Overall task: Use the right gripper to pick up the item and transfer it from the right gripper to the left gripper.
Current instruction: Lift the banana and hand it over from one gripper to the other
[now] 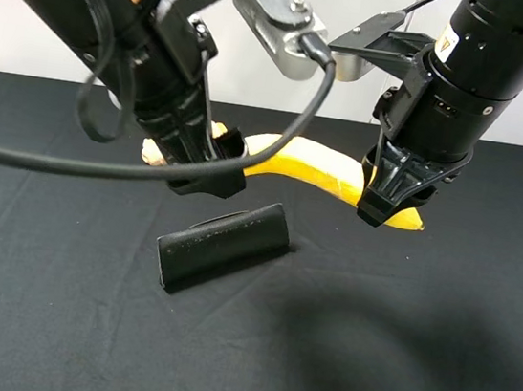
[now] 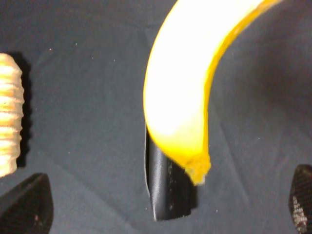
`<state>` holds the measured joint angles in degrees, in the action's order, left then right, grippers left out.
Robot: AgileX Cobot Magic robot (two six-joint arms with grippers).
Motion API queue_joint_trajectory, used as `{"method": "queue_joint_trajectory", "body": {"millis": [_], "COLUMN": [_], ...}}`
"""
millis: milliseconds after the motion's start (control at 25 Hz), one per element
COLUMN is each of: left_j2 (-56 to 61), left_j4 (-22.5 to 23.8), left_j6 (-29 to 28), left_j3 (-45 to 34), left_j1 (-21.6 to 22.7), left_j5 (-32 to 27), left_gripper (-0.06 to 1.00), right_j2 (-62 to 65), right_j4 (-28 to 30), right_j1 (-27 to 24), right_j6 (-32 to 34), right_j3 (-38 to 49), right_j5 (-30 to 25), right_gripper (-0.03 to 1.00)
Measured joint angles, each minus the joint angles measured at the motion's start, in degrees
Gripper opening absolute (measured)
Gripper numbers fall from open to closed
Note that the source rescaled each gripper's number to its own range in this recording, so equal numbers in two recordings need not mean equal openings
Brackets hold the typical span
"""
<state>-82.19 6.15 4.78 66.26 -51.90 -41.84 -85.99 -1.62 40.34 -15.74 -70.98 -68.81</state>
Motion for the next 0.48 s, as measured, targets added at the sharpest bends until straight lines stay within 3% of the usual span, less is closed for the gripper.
{"method": "queue_joint_trajectory", "body": {"millis": [480], "left_j2": [-4.9], "left_j4": [-0.4], "left_j6": [0.4], "left_j3": [0.0], "left_j1": [0.0], "left_j5": [5.0], "left_gripper": [0.95], "right_j2": [0.0], "right_j4": [-1.5], "right_j1": [0.0], "right_j6": [0.0], "right_j3": [0.0], "right_j5": [1.0], "right_gripper": [0.00]}}
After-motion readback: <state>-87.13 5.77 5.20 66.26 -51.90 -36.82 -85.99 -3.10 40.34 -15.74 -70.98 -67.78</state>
